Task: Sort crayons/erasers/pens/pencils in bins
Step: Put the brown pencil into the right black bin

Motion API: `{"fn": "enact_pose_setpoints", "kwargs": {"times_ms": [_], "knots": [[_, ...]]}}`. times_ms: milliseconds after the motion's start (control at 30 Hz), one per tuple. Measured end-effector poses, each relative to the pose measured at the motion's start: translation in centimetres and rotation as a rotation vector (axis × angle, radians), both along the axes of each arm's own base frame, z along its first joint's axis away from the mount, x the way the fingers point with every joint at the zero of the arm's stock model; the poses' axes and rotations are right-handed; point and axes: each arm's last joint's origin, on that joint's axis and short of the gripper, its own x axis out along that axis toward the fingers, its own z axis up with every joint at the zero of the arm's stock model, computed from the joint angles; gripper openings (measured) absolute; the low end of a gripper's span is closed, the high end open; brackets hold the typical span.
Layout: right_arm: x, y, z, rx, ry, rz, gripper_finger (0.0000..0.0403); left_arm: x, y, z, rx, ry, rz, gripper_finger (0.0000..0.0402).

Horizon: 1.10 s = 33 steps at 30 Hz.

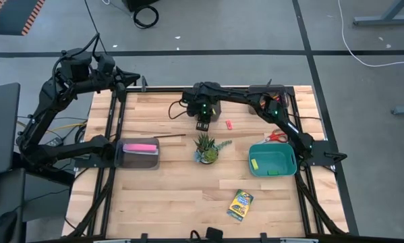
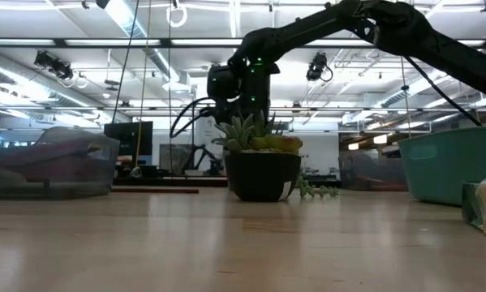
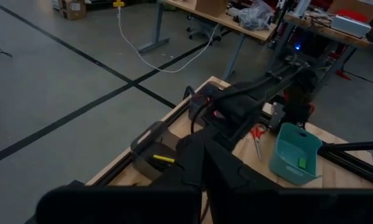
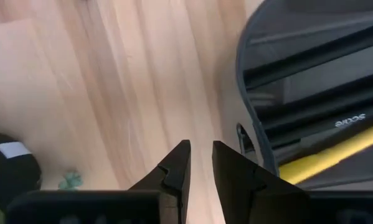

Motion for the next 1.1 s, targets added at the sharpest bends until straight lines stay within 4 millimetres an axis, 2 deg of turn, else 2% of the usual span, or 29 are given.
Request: {"fn": "enact_pose_setpoints", "kwargs": {"times_ms": [200, 400, 467, 700, 833, 967, 1100], "knots": [[-0.2, -0.1, 0.0, 0.083, -0.019, -0.011, 0.0076, 0.0, 0.0, 0.0, -0.001, 0.000, 0.000, 0.0005], [0.6, 2.0, 0.6, 0.031, -0.021, 0.059, 0.0076, 0.0, 0.0, 0.0, -0.006, -0.003, 0.002, 0.0018], [0.8, 2.7, 1.8, -0.022, -0.047, 0.088, 0.0076, 0.0, 0.0, 0.0, -0.006, -0.003, 0.002, 0.0016], [1.2, 4.2, 7.8, -0.111, -0.326, 0.095, 0.0077, 0.0, 0.0, 0.0, -0.006, -0.004, 0.003, 0.0009], [3.0, 6.1, 9.9, -0.095, -0.564, 0.162, 0.0077, 0.0, 0.0, 0.0, 0.000, 0.000, 0.000, 0.0025], [4.9, 8.6, 9.7, -0.066, -0.685, 0.233, 0.0076, 0.0, 0.0, 0.0, 0.016, 0.008, -0.005, 0.0023], [5.6, 10.2, 7.9, -0.019, -0.631, 0.264, 0.0081, -0.1, -0.1, 0.0, -0.011, -0.010, 0.005, 0.0012]]}}
